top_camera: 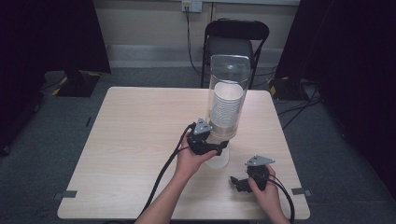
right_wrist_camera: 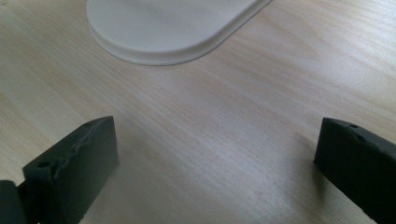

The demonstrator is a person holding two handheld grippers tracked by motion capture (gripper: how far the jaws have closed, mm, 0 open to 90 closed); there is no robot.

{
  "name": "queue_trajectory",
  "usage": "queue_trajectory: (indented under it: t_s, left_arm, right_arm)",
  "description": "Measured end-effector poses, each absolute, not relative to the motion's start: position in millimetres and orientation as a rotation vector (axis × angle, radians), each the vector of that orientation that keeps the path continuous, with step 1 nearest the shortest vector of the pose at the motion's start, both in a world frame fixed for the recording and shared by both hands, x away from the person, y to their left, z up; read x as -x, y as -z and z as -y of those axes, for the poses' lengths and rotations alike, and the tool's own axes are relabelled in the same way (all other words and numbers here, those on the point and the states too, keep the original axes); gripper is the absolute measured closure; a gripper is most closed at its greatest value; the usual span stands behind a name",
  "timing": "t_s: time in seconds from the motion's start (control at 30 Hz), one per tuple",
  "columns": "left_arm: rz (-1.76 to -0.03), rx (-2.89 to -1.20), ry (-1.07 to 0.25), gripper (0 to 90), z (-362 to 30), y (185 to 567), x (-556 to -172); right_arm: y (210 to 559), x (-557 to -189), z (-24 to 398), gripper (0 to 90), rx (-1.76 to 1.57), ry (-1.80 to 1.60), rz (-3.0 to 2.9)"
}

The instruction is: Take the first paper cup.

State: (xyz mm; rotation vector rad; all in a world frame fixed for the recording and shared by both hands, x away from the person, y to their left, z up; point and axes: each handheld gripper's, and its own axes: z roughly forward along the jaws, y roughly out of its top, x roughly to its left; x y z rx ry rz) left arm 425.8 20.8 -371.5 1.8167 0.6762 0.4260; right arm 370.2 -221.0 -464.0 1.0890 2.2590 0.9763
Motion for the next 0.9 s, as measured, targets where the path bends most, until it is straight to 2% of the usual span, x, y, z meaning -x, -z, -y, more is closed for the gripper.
queue_trajectory:
  t_s: [0.23,0.37,0.9]
  left_arm:
    - [-0.652,-1.811,-0.459,26.4,-16.0,375.0,-427.6]
    - [-0.646,-1.798,-0.481,32.9,-14.3,376.4,-429.5]
    - [-0.618,-1.803,-0.532,35.6,-14.0,381.3,-426.2]
  right_arm:
    - [464.0,-370.3,221.0,0.0,-1.088,-0.976,-2.259]
    - [464.0,-370.2,221.0,0.0,-1.089,-0.976,-2.259]
    - [464.1,-370.2,221.0,0.0,-1.088,-0.977,-2.260]
